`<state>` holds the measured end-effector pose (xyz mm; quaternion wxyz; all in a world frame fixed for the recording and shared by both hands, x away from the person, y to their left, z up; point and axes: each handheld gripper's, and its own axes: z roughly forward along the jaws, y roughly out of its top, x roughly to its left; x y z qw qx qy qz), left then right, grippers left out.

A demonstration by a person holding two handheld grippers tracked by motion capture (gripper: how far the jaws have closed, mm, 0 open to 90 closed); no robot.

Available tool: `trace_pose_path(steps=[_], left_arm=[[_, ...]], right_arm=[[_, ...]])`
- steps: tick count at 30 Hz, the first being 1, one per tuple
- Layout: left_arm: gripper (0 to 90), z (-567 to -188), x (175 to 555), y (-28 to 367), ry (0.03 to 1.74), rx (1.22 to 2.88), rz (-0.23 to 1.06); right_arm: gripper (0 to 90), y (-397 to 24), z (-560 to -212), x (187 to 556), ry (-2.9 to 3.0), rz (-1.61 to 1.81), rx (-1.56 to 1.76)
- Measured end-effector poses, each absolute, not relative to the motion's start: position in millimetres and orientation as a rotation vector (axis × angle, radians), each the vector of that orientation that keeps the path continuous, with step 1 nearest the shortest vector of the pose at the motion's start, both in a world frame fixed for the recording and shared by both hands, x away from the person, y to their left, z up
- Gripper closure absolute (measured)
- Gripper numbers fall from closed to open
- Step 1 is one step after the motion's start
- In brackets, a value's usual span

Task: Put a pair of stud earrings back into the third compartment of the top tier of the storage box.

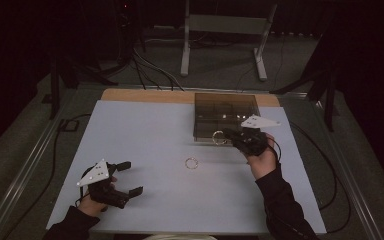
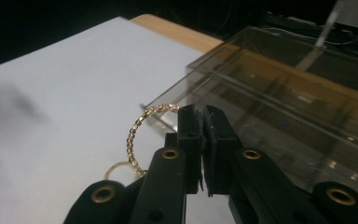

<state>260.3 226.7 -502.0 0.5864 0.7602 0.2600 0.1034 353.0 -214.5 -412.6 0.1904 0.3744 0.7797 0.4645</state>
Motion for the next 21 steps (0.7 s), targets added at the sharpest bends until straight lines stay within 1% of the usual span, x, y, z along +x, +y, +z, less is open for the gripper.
trace_pose_path(steps=[11,21], left_arm=[[0.5,-502,260,229,0.605,1.768,0.246],[0.5,-502,260,229,0.603,1.773,0.245]], right_arm=[[86.6,-245,-405,367,2.073,1.261,1.184],[86.6,-275,-412,379,1.973,1.217,1.330]])
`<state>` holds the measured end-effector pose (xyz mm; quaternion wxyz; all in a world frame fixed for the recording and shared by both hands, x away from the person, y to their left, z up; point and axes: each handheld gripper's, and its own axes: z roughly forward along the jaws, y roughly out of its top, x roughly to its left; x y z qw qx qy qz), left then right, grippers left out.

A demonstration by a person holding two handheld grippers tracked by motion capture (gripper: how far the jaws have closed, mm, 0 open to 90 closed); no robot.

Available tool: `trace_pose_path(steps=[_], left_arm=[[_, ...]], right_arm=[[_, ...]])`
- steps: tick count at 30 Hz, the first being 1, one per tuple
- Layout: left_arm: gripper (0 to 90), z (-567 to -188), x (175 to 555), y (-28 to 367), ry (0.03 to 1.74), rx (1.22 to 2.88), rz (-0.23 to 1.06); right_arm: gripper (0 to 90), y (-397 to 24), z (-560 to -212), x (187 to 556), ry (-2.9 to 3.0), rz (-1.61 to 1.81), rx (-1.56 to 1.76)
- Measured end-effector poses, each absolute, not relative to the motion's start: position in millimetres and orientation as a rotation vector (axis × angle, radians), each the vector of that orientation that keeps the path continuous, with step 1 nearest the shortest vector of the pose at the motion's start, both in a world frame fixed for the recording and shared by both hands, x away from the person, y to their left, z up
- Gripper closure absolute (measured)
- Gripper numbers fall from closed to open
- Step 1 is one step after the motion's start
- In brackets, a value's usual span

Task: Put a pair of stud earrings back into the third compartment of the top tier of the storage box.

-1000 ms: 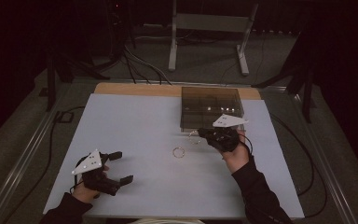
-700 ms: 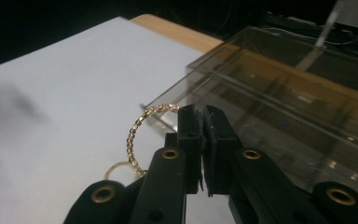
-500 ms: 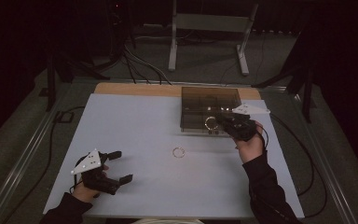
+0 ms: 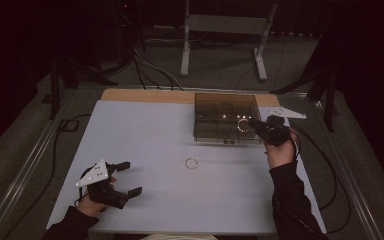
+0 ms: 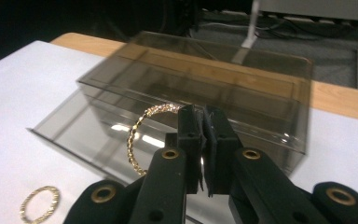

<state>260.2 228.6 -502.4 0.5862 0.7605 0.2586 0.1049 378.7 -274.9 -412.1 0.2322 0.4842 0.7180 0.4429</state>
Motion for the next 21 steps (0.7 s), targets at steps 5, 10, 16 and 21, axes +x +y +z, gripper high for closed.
trace_pose_path(steps=[5,10,16,21], left_arm=[[0.5,-502,259,229,0.599,1.774,0.250],[0.5,-502,258,229,0.596,1.777,0.247],[0.5,-501,257,229,0.594,1.773,0.250],[0.5,-501,255,230,0.599,1.777,0.254]], right_arm=[[86.6,-286,-420,385,1.940,1.187,1.416],[86.5,-290,-430,392,1.942,1.144,1.470],[86.4,-290,-434,393,1.949,1.127,1.485],[85.9,-290,-434,394,1.948,1.141,1.491]])
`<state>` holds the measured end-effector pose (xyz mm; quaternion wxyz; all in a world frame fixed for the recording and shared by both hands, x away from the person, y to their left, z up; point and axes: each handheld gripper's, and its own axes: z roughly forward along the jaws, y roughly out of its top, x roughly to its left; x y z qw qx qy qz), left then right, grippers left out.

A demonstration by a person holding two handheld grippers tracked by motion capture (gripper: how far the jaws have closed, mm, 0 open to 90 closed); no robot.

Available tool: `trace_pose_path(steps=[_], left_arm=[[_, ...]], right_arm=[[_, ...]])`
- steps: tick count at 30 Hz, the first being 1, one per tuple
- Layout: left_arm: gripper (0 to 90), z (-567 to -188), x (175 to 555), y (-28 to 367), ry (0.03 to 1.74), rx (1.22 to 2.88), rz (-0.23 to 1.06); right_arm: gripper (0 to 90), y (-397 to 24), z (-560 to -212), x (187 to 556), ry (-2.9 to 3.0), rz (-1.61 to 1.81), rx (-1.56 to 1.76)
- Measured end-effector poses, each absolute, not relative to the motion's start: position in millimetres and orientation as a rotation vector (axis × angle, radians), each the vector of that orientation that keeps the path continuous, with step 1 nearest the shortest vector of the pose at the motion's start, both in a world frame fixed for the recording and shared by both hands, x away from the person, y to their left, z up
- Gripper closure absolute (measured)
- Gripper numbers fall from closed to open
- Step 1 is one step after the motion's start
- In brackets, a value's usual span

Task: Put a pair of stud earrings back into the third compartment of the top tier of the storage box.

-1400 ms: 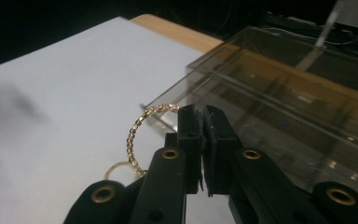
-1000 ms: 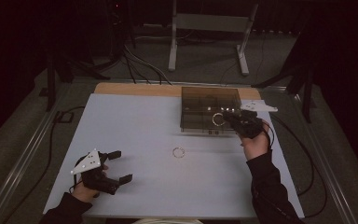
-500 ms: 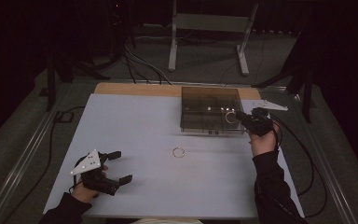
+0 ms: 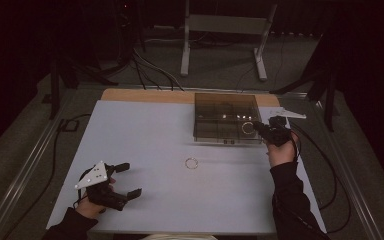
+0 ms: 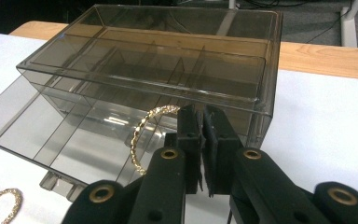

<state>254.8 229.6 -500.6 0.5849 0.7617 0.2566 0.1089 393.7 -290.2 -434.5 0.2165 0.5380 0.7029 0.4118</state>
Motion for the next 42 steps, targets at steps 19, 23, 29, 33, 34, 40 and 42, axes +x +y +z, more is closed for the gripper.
trace_pose_path(steps=[19,23,29,33,34,40,42], left_arm=[[0.5,-501,256,230,0.602,1.772,0.251],[0.5,-501,256,230,0.602,1.772,0.249],[0.5,-501,256,230,0.602,1.771,0.248],[0.5,-501,257,229,0.600,1.773,0.245],[0.5,-501,257,229,0.600,1.773,0.244],[0.5,-501,257,230,0.600,1.771,0.243],[0.5,-501,257,229,0.600,1.772,0.242]], right_arm=[[31.2,-271,-420,383,1.962,1.230,1.392],[20.2,-260,-415,378,1.990,1.274,1.354],[14.5,-246,-408,368,2.030,1.360,1.279],[12.1,-234,-405,361,2.058,1.389,1.233],[10.0,-229,-405,359,2.075,1.386,1.219],[7.2,-209,-405,351,2.143,1.419,1.149],[7.3,-205,-406,350,2.158,1.425,1.136]])
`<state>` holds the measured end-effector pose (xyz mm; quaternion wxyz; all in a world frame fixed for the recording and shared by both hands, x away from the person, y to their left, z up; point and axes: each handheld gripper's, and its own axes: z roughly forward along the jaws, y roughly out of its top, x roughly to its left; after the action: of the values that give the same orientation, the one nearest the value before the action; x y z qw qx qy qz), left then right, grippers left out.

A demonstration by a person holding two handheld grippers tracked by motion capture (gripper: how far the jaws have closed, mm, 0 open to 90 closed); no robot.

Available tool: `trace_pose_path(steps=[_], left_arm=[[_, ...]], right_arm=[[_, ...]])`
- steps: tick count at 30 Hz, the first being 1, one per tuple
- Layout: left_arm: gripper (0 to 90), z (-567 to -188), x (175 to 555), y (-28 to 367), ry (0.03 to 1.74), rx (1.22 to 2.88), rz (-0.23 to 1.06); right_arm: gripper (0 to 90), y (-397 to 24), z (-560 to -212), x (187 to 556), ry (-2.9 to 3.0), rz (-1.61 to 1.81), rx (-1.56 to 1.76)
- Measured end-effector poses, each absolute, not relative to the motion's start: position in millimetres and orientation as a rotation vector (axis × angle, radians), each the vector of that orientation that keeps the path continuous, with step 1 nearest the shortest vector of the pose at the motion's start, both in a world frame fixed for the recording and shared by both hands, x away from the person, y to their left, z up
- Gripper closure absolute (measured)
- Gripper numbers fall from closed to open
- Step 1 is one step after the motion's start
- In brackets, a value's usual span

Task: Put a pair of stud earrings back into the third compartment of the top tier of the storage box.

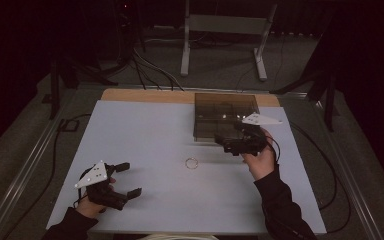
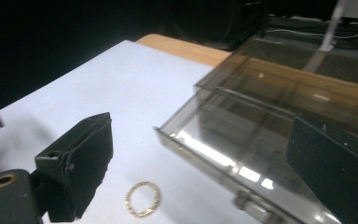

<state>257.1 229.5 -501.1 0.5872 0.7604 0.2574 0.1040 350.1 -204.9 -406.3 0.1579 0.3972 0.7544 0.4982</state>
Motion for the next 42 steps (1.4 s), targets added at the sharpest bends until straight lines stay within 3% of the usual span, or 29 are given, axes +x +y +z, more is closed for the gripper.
trace_pose_path(steps=[16,26,42], left_arm=[[0.5,-500,257,230,0.601,1.767,0.243],[0.5,-500,257,229,0.598,1.773,0.243],[0.5,-501,257,229,0.599,1.772,0.243]], right_arm=[[7.7,-159,-440,341,2.337,1.424,1.047],[16.8,-141,-466,342,2.409,1.360,1.057],[56.8,-136,-505,356,2.474,1.196,1.136]])
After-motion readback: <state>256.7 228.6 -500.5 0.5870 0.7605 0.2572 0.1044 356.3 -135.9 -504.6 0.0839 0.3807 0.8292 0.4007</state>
